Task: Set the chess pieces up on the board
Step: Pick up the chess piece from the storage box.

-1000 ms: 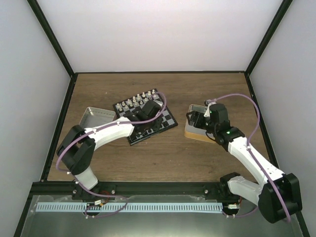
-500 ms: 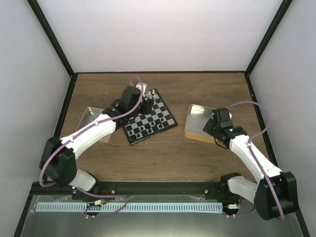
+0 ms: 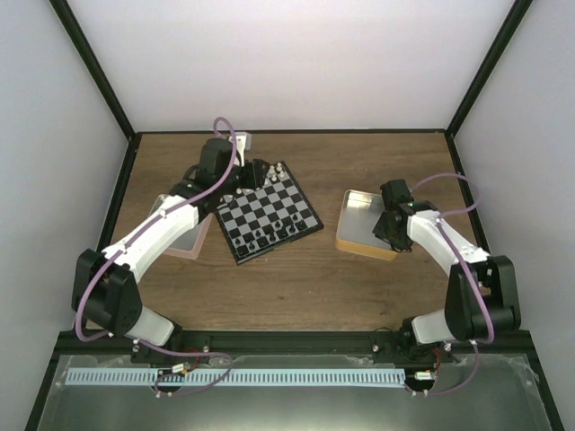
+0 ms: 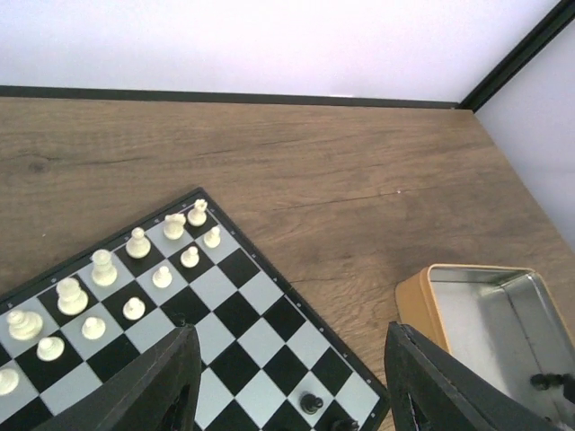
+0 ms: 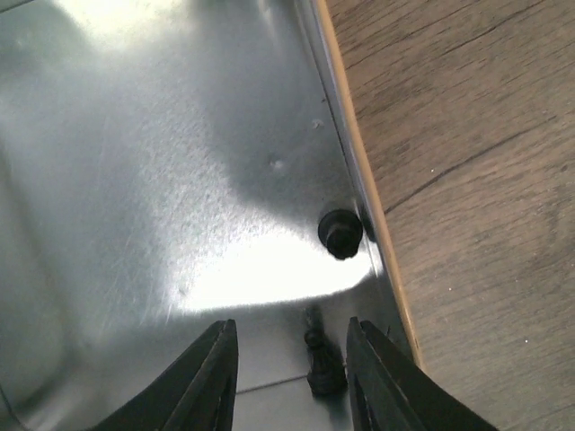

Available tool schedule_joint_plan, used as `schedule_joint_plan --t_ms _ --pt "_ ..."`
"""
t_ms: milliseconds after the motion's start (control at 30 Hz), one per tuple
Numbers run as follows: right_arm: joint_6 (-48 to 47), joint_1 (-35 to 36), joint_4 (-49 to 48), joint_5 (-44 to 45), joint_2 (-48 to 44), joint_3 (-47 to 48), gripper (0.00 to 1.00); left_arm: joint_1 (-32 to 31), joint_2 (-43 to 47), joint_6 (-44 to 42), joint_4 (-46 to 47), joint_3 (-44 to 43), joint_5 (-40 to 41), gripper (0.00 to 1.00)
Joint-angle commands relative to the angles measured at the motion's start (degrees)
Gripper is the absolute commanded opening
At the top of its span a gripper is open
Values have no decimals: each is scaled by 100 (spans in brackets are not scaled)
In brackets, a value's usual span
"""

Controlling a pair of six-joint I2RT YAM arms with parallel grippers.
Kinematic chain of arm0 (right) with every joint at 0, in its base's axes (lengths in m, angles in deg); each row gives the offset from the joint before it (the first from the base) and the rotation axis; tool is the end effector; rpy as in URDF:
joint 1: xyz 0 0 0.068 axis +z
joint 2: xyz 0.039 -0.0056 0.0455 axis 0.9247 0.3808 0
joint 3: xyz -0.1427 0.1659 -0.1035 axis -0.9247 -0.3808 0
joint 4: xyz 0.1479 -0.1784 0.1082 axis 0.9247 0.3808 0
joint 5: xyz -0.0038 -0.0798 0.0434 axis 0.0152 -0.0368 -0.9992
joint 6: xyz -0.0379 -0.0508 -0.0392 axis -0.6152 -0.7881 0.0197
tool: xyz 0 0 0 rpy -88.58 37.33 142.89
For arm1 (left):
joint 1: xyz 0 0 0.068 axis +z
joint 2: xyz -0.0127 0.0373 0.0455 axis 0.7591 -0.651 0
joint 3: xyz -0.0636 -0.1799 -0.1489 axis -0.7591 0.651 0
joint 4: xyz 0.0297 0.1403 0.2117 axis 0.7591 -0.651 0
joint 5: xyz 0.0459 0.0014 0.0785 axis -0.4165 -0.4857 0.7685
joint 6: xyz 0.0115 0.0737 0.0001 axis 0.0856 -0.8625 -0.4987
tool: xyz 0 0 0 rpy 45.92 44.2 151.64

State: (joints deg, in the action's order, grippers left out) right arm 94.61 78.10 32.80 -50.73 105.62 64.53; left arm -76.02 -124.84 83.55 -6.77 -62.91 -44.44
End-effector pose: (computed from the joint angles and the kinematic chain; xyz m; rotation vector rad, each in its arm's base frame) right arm 0.2546 0.0365 0.1488 0.7442 2.6795 -0.0195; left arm 0.3234 -0.1691 0.2673 0.1932 2.1189 -0.5887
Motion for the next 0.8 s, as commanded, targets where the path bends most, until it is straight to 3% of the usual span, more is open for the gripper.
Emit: schedule_joint_plan --t_ms 0,167,767 --pt "91 -66 252 485 443 397 33 -8 -298 53 -129 -344 -289 58" --pt "73 -64 242 925 755 505 30 -4 -602 152 -244 -732 -372 58" --pt "-101 -68 -527 1696 1330 487 31 -2 -598 201 -373 -813 -434 58"
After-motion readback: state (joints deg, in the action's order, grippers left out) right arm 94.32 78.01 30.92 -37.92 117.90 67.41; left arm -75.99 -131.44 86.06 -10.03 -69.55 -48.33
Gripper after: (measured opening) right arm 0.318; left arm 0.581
